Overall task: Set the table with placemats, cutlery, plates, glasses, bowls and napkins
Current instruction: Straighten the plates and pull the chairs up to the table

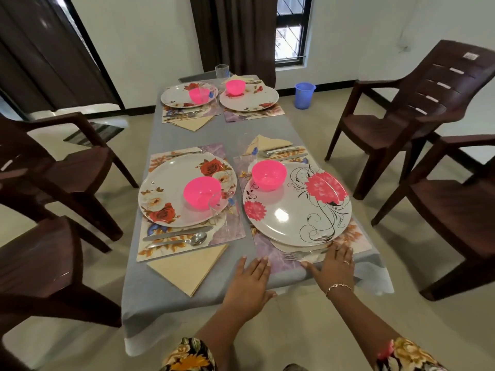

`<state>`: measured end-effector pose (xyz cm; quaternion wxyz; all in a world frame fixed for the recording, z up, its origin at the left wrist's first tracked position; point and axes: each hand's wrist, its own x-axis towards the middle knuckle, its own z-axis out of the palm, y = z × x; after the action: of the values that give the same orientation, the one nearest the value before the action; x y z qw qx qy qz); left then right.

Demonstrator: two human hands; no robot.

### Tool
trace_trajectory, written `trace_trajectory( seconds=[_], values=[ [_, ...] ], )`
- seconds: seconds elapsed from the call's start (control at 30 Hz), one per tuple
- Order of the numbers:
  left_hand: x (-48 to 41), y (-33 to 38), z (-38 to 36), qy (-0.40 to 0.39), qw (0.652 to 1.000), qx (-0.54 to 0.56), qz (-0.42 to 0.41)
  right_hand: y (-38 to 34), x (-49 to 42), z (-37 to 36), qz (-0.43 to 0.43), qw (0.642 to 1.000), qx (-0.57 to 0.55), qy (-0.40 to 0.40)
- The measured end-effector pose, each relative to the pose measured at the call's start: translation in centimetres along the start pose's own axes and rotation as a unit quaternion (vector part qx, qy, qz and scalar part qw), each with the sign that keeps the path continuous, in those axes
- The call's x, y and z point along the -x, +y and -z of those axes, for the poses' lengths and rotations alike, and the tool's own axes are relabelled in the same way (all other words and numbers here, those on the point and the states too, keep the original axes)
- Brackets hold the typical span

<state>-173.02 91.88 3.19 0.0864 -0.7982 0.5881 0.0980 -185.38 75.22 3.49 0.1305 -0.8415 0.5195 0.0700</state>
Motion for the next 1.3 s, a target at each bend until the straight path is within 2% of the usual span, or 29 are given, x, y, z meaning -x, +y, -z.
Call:
trace_trajectory(
  seconds=[0.23,0.4,0.43,0.5,0.57,0.63,0.73,0.87,0.93,1.07,1.17,1.23,1.3],
  values=[
    [0.3,0.4,0.7,-0.037,0.999,-0.007,0.011,0.1,0.1,-0.3,-0.005,1.000,-0.027,0.007],
    [0.9,0.4,0.6,-0.049,0.998,0.041,0.027,0.6,0.5,-1.1,0.002,0.998,-0.040,0.053],
    [1.1,0.2,0.2,-0.032,0.998,0.049,0.036,0.5,0.8,-1.3,0.010,0.996,-0.050,0.071],
    [1.8,-0.6,-0.9,0.050,0.995,0.060,0.056,0.3,1.1,-1.8,0.044,0.989,-0.068,0.124],
    [2.9,-1.5,-1.9,0.044,0.991,0.088,0.088,-0.3,1.4,-2.4,0.092,0.982,-0.063,0.151],
    [3.9,-2.7,-2.6,0.063,0.991,0.071,0.091,-1.4,2.0,-2.1,0.130,0.973,-0.072,0.178],
    [5.1,-4.7,-2.0,0.170,0.979,0.045,0.104,-3.3,2.4,-2.2,0.203,0.936,-0.113,0.263],
    [6.8,-7.5,-1.3,0.289,0.944,0.071,0.144,-6.7,3.0,-2.2,0.294,0.889,-0.149,0.318],
    [7.5,-9.4,-1.9,0.341,0.923,0.079,0.161,-8.9,3.4,-2.3,0.331,0.870,-0.164,0.327],
    [9.6,-13.9,-3.6,0.371,0.905,0.056,0.200,-13.7,4.5,-3.1,0.397,0.845,-0.156,0.322],
    [12.3,-17.6,-4.5,0.341,0.910,0.050,0.231,-17.7,6.0,-3.6,0.409,0.847,-0.151,0.305],
    [14.2,-20.5,-5.5,0.377,0.899,0.023,0.222,-20.6,7.5,-4.1,0.405,0.854,-0.143,0.294],
    [16.1,-23.5,-6.1,0.368,0.901,0.026,0.228,-23.8,9.1,-4.7,0.404,0.857,-0.158,0.278]
  ],
)
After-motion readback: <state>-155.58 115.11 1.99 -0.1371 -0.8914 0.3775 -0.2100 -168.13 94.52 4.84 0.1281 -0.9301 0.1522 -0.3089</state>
